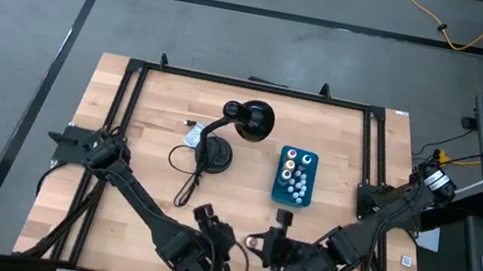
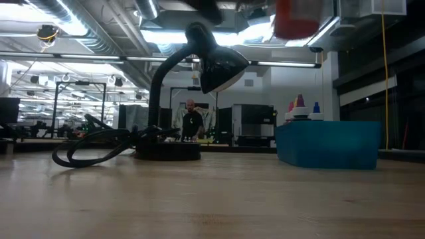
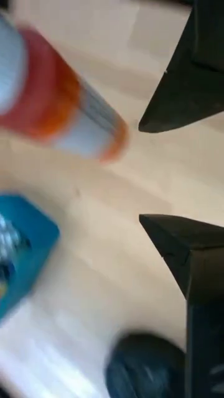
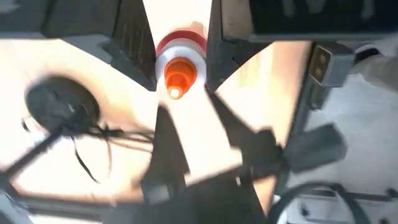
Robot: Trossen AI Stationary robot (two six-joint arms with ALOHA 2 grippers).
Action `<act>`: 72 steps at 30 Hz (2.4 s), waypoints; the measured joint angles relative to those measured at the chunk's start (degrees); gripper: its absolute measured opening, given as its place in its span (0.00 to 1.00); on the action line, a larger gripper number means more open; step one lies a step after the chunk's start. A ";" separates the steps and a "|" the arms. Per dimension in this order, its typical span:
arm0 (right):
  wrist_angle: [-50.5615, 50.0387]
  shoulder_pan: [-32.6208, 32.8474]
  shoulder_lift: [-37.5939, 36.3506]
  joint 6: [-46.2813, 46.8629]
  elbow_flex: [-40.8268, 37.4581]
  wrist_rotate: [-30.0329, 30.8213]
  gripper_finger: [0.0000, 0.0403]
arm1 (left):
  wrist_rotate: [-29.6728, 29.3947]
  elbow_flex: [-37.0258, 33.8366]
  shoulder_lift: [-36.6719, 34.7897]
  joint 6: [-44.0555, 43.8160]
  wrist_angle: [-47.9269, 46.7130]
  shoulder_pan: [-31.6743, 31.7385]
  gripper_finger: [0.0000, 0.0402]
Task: Pick & Place food coloring
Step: Put the large orange food coloring bottle into the blue bin
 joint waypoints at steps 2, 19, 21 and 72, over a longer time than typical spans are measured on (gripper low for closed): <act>-2.93 0.08 -0.06 3.52 -0.01 1.67 0.29 | -1.28 0.07 0.00 -4.01 -5.06 -0.48 0.57; -40.56 -5.13 -0.48 34.69 -0.01 16.62 0.31 | -12.14 -1.99 -0.94 -31.81 -32.36 -11.62 0.61; -40.73 -6.86 -0.48 34.11 -0.01 15.37 0.31 | -12.88 -2.03 -0.94 -32.04 -32.33 -12.39 0.62; -34.44 -10.91 3.46 53.62 -5.79 14.90 0.31 | -15.53 -2.01 -0.99 -22.15 -32.38 -15.23 0.61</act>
